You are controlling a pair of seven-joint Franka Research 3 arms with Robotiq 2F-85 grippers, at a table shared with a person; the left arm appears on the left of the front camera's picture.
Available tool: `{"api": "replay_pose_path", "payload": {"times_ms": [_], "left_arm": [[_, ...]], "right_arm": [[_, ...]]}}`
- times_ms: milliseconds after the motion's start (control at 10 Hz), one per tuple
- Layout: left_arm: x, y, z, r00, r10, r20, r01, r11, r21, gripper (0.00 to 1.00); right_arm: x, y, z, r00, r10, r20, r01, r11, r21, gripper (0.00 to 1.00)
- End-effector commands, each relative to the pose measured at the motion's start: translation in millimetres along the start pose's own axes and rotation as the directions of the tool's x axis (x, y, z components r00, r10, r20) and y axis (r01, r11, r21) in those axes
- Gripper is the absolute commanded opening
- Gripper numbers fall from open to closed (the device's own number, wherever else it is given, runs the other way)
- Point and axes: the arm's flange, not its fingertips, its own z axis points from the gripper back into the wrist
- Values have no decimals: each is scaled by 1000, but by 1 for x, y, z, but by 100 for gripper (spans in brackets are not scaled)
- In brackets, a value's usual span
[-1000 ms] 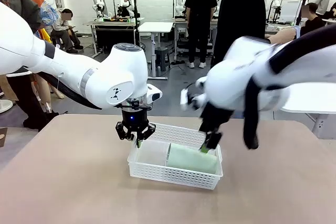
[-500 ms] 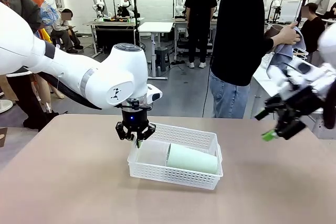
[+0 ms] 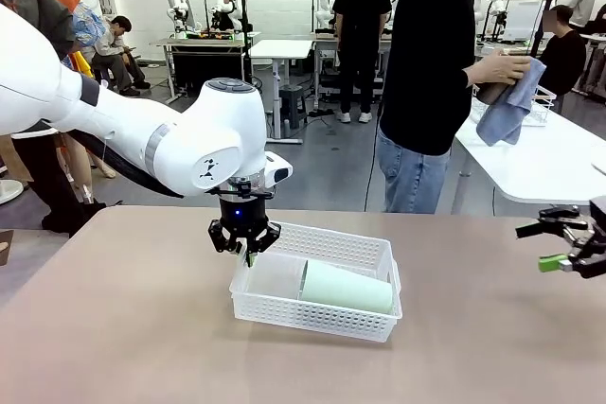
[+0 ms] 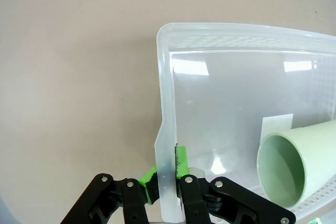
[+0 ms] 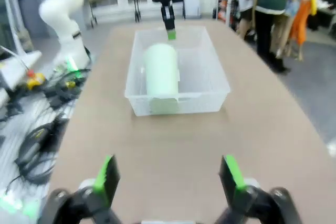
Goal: Clean and organize the cups into the basket.
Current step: Pick up the Organizing basket and move it to the center of the table, then pick up the Reusable plastic cup from the right side of the table and place it inside the Organizing basket.
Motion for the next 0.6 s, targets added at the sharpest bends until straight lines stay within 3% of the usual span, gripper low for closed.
{"api": "replay_pose_path", "payload": {"times_ms": [0,100,200,500], "left_arm": [[0,0,1,1000,-1,0,1,1000,1,0],[0,0,1,1000,-1,0,1,1000,1,0],[0,0,1,1000,-1,0,1,1000,1,0],[0,0,1,1000,-1,0,1,1000,1,0]], "right_arm": [[-24,-6,18,996,-20,85,20,1000,-3,100],[-33,-3,24,996,-39,82,43,998,-41,100],[-19,3,13,999,-17,47,17,1000,1,100],[-19,3,13,999,-17,47,17,1000,1,100]]}}
